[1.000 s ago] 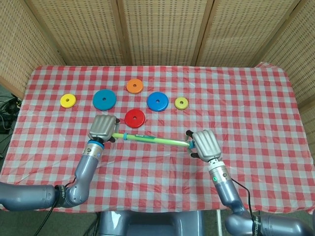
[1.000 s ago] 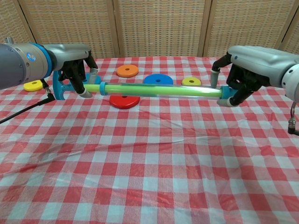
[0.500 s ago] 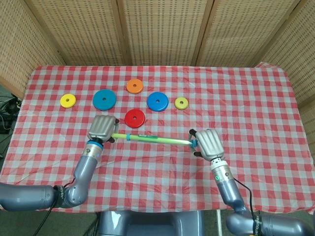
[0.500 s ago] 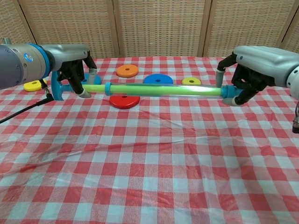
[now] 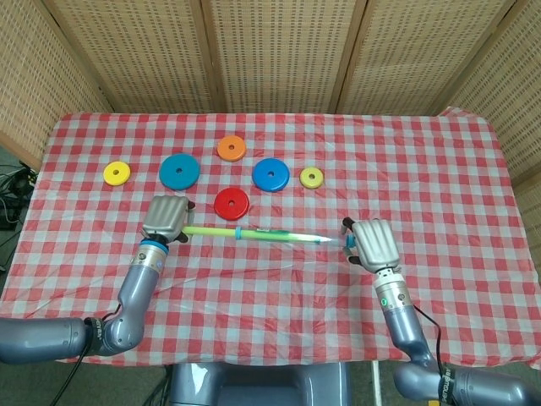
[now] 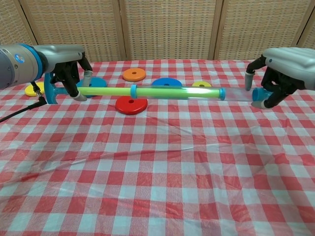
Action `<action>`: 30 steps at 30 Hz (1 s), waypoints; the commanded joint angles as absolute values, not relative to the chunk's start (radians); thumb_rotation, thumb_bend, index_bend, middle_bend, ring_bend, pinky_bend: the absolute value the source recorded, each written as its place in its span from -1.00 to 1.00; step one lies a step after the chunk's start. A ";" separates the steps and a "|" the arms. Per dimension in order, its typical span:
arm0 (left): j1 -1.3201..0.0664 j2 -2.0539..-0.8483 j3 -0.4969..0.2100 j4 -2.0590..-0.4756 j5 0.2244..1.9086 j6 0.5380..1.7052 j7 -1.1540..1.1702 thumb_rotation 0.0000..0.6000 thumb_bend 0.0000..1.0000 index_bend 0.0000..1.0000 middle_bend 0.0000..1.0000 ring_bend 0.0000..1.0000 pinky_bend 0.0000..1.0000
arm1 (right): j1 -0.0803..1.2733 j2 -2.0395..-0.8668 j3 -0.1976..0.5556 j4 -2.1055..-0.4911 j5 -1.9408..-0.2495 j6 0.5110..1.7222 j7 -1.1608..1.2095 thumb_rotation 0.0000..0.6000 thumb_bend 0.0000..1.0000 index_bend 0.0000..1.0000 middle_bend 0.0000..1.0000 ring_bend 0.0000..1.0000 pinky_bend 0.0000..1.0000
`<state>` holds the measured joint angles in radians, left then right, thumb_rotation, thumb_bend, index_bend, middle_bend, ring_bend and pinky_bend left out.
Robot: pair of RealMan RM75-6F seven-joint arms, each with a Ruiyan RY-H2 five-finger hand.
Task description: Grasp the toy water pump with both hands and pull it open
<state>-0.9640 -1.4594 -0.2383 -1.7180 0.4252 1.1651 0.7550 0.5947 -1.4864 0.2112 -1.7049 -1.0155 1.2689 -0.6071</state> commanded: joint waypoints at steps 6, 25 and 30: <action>-0.952 -1.450 -0.228 -1.708 0.427 1.161 0.744 1.00 0.17 0.65 0.98 0.69 0.49 | 0.581 -1.457 0.226 -1.706 -0.999 1.289 -0.609 1.00 0.05 0.25 1.00 1.00 0.29; -0.926 -1.409 -0.213 -1.711 0.433 1.172 0.739 1.00 0.17 0.65 0.98 0.69 0.49 | 0.532 -1.378 0.228 -1.691 -0.968 1.304 -0.571 1.00 0.05 0.26 1.00 1.00 0.29; -0.923 -1.412 -0.210 -1.711 0.437 1.174 0.739 1.00 0.17 0.65 0.98 0.69 0.49 | 0.527 -1.373 0.227 -1.687 -0.967 1.300 -0.563 1.00 0.05 0.26 1.00 1.00 0.29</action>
